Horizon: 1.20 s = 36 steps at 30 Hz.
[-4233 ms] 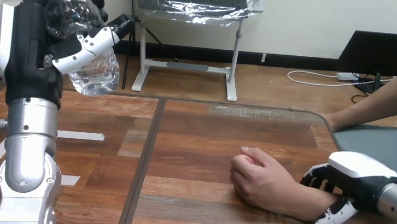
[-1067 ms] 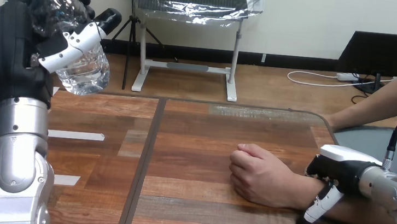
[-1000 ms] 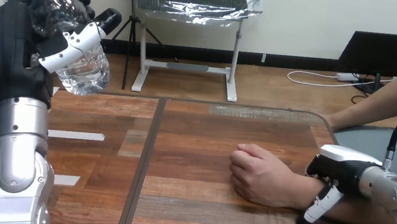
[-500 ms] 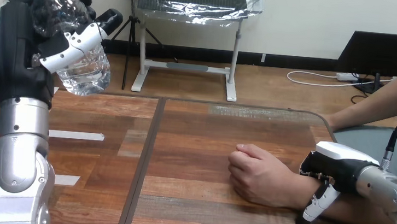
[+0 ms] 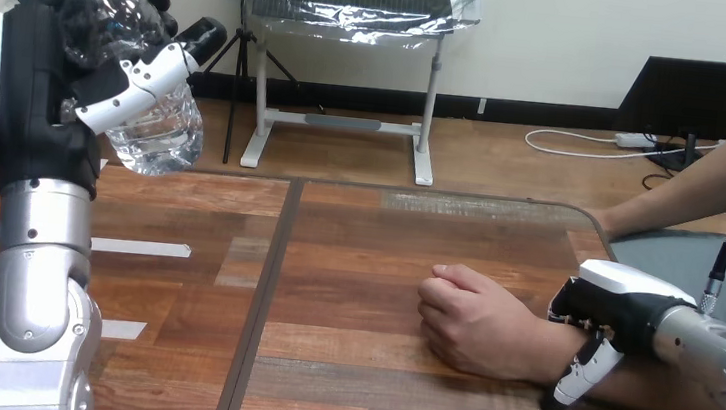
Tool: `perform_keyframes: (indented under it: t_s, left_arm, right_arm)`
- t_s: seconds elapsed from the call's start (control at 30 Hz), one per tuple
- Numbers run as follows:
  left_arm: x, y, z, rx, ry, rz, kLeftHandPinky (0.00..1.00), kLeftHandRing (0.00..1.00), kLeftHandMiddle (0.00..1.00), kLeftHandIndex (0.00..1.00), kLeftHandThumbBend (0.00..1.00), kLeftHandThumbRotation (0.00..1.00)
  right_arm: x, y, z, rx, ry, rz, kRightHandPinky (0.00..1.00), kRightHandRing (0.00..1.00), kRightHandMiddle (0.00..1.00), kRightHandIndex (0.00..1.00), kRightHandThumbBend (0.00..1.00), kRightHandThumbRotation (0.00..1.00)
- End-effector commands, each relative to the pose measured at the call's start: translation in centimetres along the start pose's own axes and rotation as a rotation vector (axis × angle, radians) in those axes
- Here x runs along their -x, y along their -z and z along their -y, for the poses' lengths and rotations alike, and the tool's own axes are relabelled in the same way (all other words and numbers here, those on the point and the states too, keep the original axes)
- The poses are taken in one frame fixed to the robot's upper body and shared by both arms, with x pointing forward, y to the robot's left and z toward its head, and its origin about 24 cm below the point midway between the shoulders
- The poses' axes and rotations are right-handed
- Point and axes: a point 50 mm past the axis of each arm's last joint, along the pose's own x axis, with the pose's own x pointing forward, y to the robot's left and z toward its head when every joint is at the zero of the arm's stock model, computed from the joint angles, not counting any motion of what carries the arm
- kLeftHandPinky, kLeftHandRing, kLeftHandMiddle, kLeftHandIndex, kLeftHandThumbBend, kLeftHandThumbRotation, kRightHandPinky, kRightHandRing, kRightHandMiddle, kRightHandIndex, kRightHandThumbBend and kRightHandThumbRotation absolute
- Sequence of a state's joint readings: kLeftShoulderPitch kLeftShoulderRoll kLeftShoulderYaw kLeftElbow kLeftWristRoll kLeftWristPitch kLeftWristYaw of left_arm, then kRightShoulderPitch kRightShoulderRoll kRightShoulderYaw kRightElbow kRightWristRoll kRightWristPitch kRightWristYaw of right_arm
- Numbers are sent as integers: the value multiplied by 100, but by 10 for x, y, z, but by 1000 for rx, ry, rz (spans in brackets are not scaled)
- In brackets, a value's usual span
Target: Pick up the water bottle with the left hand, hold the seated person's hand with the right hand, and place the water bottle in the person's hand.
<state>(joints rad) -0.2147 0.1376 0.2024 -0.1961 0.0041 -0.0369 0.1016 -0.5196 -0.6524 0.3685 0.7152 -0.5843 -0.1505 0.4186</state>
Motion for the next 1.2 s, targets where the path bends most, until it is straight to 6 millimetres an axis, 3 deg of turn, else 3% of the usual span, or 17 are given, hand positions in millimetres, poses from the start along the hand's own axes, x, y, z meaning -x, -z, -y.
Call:
perform_keyframes:
  t_s: [0.0, 0.5, 0.6, 0.93, 1.17]
  left_arm:
    - [-12, -15, 9, 37, 15, 74, 27, 34, 40, 40, 62, 0]
    - [-12, -11, 11, 54, 25, 72, 26, 33, 39, 39, 61, 0]
    - [-13, -10, 11, 48, 29, 72, 26, 33, 38, 39, 60, 0]
    - [-13, -6, 11, 48, 38, 64, 26, 33, 38, 39, 60, 0]
    - [-13, -4, 12, 49, 42, 60, 26, 33, 39, 39, 60, 0]
  right_arm:
    - [-3, 0, -29, -34, -92, 11, 23, 30, 36, 36, 84, 3]
    - [2, 0, -12, -47, -31, 31, 22, 28, 34, 34, 84, 5]
    - [3, 0, -9, -48, -20, 36, 27, 35, 42, 34, 84, 4]
    - [8, 2, 5, -65, 21, 47, 16, 22, 28, 29, 83, 3]
    - [12, 1, 15, -63, 47, 60, 13, 18, 25, 27, 82, 6]
